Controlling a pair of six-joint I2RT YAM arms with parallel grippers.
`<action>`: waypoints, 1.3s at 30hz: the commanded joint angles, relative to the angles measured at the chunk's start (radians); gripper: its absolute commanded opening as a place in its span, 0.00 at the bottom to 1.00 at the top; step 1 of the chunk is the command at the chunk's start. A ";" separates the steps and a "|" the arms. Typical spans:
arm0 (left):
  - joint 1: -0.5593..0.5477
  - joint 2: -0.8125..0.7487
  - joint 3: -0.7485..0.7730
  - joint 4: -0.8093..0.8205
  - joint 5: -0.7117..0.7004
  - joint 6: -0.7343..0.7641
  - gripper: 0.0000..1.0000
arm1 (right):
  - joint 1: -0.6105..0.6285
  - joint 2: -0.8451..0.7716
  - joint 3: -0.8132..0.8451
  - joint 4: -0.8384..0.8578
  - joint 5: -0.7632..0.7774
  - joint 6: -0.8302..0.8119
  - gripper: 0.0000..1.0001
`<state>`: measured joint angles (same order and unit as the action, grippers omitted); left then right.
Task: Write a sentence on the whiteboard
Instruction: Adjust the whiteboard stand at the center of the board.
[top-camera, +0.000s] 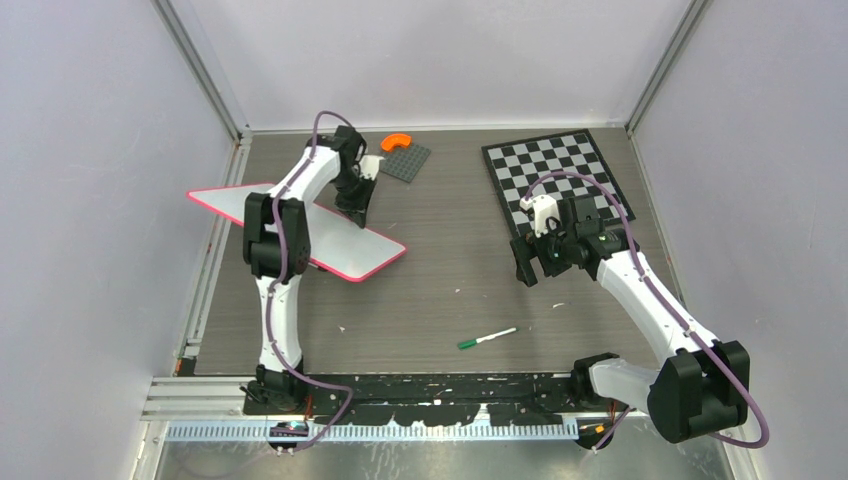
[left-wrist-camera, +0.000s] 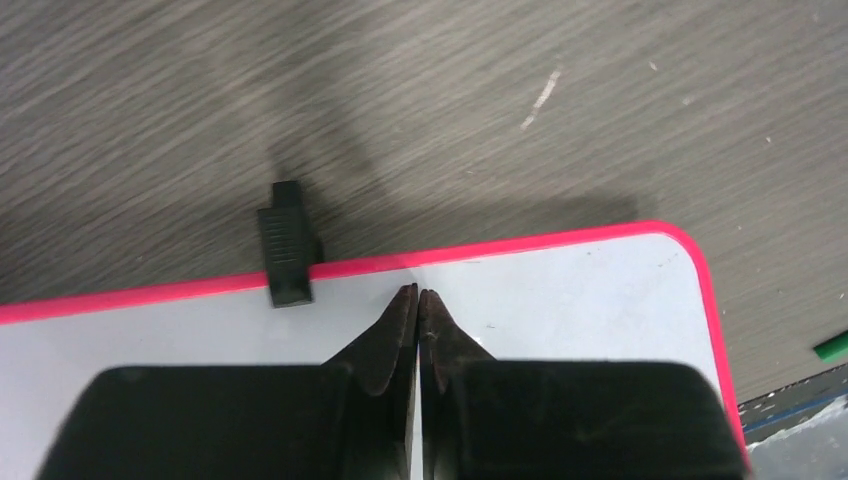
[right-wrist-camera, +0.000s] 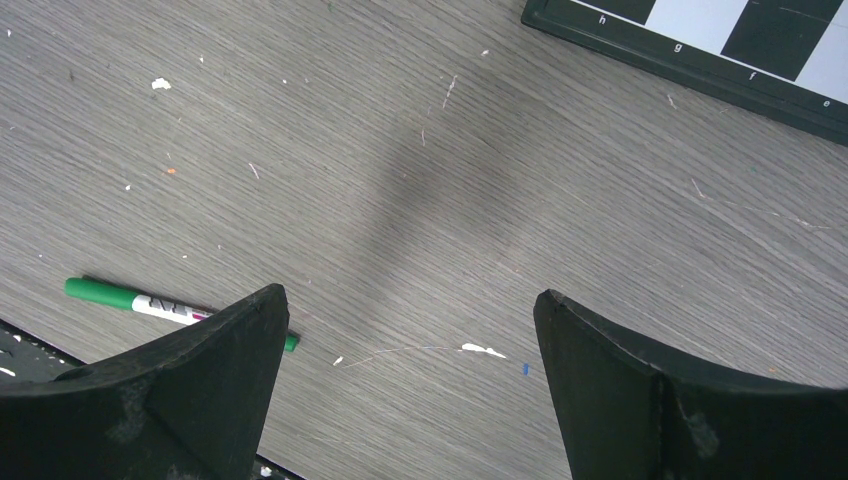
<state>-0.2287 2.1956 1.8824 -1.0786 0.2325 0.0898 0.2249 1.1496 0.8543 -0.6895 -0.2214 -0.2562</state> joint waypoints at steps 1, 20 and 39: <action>-0.060 -0.019 -0.017 -0.072 0.043 0.093 0.00 | -0.001 -0.026 0.002 0.015 0.003 0.000 0.97; -0.046 -0.068 0.144 -0.081 -0.056 0.070 0.61 | 0.000 -0.034 -0.001 0.008 -0.006 -0.006 0.97; 0.012 0.088 0.107 -0.086 -0.087 0.074 0.73 | 0.000 -0.038 -0.003 0.005 -0.006 -0.009 0.97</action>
<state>-0.2211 2.2856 2.0144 -1.1500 0.1104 0.1692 0.2249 1.1427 0.8471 -0.6895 -0.2218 -0.2573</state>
